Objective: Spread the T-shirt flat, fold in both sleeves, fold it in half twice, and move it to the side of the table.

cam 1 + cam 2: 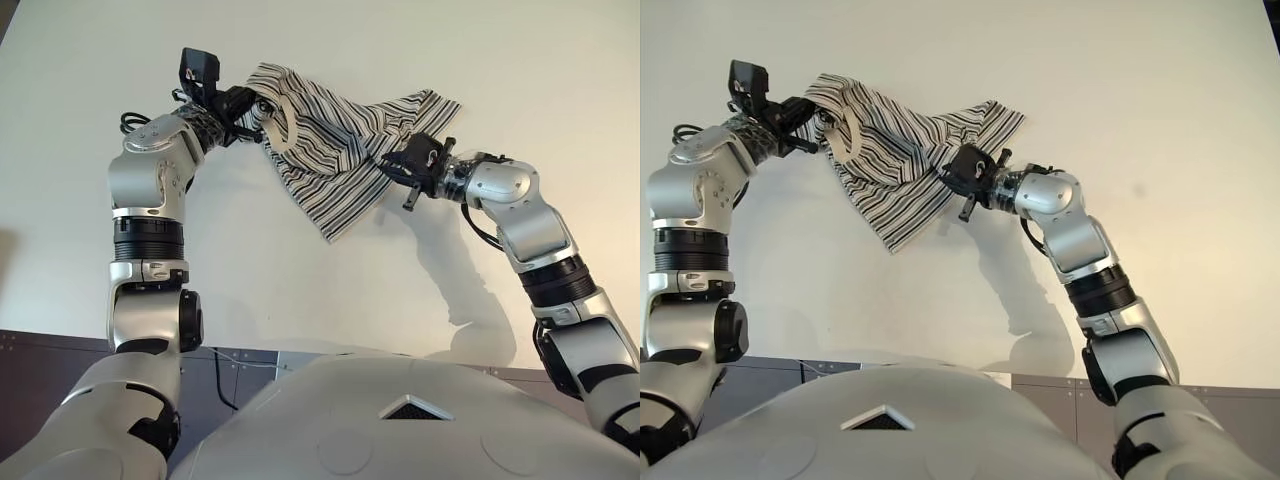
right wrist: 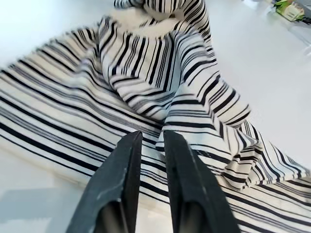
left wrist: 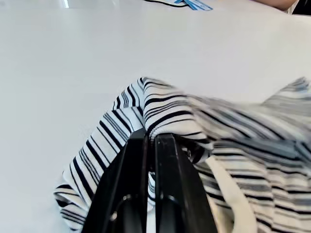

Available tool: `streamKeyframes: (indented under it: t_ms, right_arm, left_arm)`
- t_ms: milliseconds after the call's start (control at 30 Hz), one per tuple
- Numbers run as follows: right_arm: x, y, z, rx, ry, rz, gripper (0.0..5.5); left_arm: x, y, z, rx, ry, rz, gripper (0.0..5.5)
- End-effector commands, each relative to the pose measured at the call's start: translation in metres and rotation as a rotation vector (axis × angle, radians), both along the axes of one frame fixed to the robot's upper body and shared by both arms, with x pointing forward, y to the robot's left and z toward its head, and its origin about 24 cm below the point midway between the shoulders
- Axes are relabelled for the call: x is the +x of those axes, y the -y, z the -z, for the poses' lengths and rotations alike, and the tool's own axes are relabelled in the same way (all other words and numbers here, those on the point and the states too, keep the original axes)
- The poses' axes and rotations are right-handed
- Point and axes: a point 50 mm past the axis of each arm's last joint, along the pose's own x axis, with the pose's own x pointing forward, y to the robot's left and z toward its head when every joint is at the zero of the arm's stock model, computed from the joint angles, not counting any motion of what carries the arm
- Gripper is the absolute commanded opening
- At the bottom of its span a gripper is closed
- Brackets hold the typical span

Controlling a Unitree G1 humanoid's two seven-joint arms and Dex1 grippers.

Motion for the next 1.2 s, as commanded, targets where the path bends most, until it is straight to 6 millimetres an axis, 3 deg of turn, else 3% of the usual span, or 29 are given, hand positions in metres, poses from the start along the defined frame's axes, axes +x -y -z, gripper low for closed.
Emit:
streamKeyframes:
  t_ms: [33,133,300,500,767,1000,1200]
  right_arm:
    - [0.003,-0.019,0.000,-0.036,0.137,-0.068,1.52]
    - [-0.001,-0.028,0.002,-0.059,0.246,-0.110,2.04]
    - [0.000,-0.043,0.011,-0.128,0.377,-0.170,2.04]
    - [0.000,-0.054,0.018,-0.206,0.415,-0.256,2.04]
    - [0.012,-0.044,0.021,-0.259,0.441,-0.200,2.04]
    - [0.009,-0.034,0.018,-0.160,0.448,-0.144,2.04]
    - [0.007,-0.038,0.016,-0.111,0.467,-0.130,2.04]
  left_arm:
    - [-0.023,0.035,0.014,-0.034,-0.063,0.190,0.10]
    - [-0.037,0.053,0.011,-0.141,-0.097,0.176,0.10]
    - [-0.036,0.061,-0.010,-0.313,-0.105,0.042,0.10]
    - [-0.057,0.093,-0.031,-0.546,-0.182,0.055,0.10]
    - [-0.024,0.047,-0.047,-0.456,-0.064,-0.105,0.10]
    - [-0.012,0.026,-0.043,-0.352,-0.047,-0.083,0.10]
    - [-0.007,0.021,-0.038,-0.325,-0.050,-0.063,0.10]
